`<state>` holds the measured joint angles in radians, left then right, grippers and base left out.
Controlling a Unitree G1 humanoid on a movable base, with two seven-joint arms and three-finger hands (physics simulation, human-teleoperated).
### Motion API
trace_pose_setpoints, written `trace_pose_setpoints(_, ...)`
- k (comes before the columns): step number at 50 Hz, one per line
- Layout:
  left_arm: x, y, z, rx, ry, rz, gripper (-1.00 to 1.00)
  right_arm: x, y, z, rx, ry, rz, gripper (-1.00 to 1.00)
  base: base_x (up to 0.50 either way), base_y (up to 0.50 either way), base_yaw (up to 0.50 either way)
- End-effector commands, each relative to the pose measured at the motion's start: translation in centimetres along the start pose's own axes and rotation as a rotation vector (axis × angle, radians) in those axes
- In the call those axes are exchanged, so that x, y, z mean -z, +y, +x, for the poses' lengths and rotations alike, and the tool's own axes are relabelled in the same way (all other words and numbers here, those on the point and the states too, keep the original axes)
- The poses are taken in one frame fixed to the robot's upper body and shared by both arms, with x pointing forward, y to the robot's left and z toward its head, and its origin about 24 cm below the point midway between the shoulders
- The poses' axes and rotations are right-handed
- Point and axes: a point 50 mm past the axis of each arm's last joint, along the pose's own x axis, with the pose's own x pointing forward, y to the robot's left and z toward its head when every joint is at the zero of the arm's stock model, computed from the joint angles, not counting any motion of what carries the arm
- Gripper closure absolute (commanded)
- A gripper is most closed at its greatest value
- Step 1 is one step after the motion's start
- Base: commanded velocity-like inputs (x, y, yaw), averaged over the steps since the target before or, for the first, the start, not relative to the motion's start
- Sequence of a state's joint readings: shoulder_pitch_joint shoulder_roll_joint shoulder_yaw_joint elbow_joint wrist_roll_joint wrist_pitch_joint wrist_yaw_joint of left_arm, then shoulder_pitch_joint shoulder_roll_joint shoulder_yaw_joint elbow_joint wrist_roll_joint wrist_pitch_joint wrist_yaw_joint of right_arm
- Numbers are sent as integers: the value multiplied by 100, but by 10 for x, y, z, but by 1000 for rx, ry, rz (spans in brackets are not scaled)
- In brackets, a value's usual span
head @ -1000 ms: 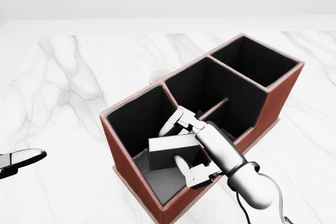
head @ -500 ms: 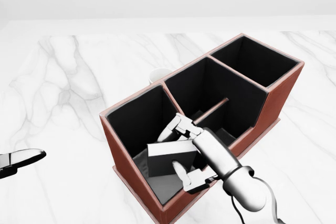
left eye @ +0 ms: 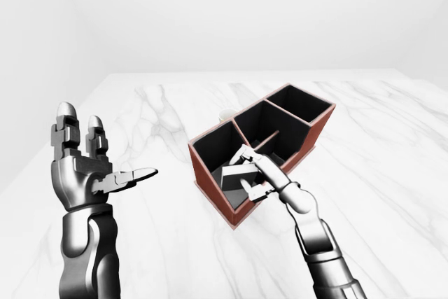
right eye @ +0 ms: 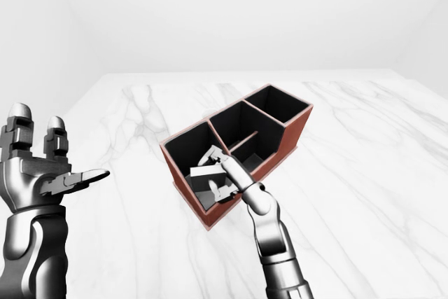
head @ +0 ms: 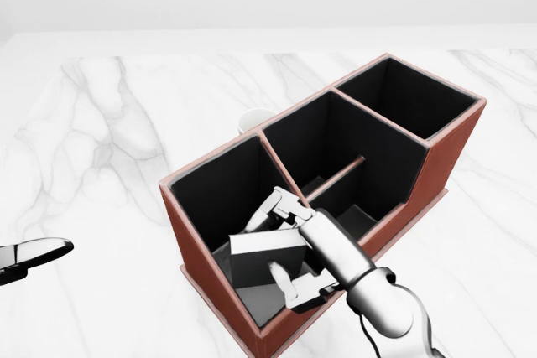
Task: Pick up the book and place it in the left compartment of the caddy.
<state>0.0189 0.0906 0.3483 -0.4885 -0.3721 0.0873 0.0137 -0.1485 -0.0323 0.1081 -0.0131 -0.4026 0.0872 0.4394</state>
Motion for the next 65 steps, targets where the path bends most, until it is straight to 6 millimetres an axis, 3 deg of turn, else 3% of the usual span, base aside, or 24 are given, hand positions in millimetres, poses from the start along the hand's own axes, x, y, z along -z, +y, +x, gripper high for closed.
trace_pose_setpoints(1, 1, 0, 0, 0, 5, 0, -100, -8, -4, 1, 38, -45, 35, 100, 0, 0, 0)
trace_pose_setpoints(6, 1, 0, 0, -1, 3, -1, -100, -9, -6, 2, 41, -47, 31, 100, 0, 0, 0)
trace_pose_setpoints(7, 1, 0, 0, 0, 6, -1, -100, -9, -6, 2, 42, -48, 33, -71, 0, 0, 0)
trace_pose_setpoints(8, 1, 0, 0, 0, 5, -1, -100, -8, -5, 2, 41, -45, 35, -100, 0, 0, 0)
trace_pose_setpoints(27, 1, 1, -1, 0, 6, 0, -100, 1, -1, 1, 43, -12, 64, -100, 0, 0, 0)
trace_pose_setpoints(36, 1, 0, 0, 1, 6, 0, -100, -8, -2, -1, 42, -49, 40, -100, 0, 0, 0)
trace_pose_setpoints(39, 2, 0, 0, 0, 9, 0, -100, -17, -2, -4, 39, -83, 16, -100, 0, 0, 0)
trace_pose_setpoints(47, -1, 0, -1, 1, -3, -1, -100, -65, -10, -23, 44, -262, -129, -100, 0, 0, 0)
trace_pose_setpoints(65, -2, 0, -1, 0, -9, -1, -100, -115, -22, -59, 106, -459, -304, -100, 0, 0, 0)
